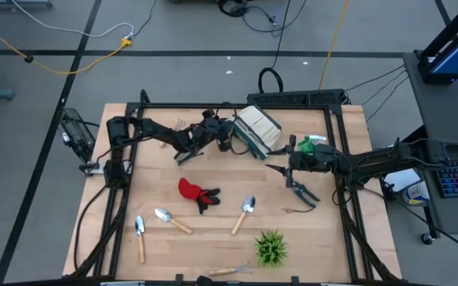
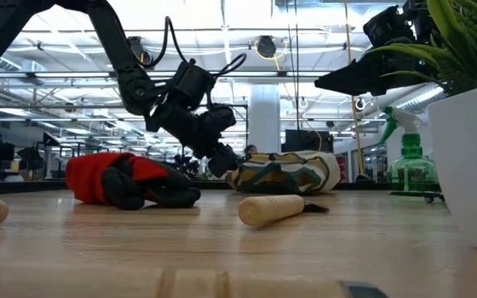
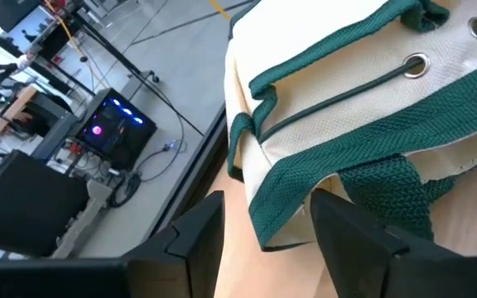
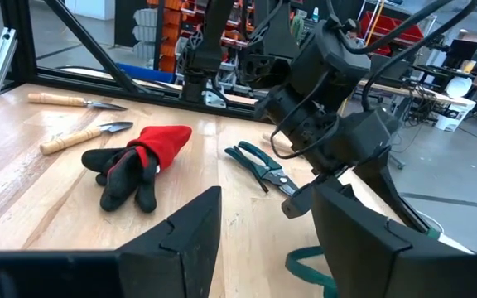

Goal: Pick & Place Garden tools in Gardening bag
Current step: Prepare the gardening bag on the table

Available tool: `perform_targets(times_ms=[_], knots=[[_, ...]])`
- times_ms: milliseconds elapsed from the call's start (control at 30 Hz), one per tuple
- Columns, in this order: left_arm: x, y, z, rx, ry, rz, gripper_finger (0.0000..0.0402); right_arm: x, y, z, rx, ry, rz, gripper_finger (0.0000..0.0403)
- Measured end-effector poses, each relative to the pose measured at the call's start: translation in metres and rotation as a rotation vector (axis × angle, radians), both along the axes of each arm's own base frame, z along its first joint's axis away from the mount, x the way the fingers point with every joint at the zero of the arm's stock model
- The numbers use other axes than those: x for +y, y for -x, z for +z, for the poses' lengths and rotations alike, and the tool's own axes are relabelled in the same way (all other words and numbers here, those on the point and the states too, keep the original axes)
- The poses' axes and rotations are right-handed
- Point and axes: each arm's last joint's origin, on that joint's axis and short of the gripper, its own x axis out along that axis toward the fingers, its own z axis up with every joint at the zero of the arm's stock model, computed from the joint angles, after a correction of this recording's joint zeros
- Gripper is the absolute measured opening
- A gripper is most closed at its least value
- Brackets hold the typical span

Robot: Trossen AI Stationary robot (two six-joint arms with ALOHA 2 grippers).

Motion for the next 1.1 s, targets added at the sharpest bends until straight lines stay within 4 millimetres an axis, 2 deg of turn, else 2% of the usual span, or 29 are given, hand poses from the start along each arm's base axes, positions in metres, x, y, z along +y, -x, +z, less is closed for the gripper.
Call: perform_targets(times_ms=[200,567,700,900,1100], knots=[[0.004,-0.004,0.001,0.082,0.045,-0.016,0.0184,0.000,0.000,0.000,0.000,0.003,0.001,0.0179],[0.025,-0.017,0.022,0.144,0.126,-0.077,0.0178,0.000,0.000,0.000,0.000,0.004,0.001,0.0182],[0.033,-0.015,0.024,0.130,0.145,-0.099,0.0134,0.000,0.000,0.000,0.000,0.004,0.001,0.0182],[0.042,-0.011,0.024,0.104,0.175,-0.113,0.0019,0.000,0.000,0.000,0.000,0.003,0.001,0.0183],[0.040,-0.013,0.025,0.093,0.164,-0.126,0.0005,0.000,0.000,0.000,0.000,0.003,0.001,0.0183]])
